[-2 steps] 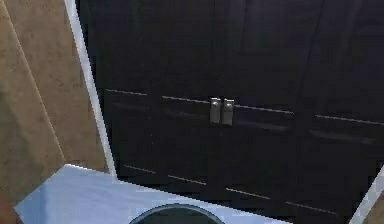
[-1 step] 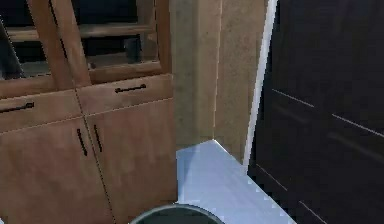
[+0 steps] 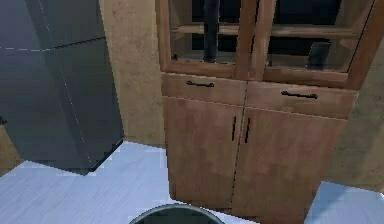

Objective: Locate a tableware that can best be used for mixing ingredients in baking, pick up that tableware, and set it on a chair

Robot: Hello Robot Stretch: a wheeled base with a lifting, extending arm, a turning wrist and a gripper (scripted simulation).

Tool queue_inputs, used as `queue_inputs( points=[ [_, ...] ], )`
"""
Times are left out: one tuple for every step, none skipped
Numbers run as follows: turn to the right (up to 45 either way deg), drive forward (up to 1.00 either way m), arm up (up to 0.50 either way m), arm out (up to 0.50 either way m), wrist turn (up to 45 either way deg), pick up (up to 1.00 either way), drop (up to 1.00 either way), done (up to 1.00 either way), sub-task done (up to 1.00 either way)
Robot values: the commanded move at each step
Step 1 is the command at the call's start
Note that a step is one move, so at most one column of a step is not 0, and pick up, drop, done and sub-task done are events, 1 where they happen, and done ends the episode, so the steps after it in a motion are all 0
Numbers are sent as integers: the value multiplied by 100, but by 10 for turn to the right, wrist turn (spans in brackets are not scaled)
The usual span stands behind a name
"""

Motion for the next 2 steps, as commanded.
queue_inputs(
  points=[
    [-150, 0, 0, 0, 0, 0, 0, 0, 0],
    [0, 50, 0, 0, 0, 0, 0, 0, 0]
  ],
)
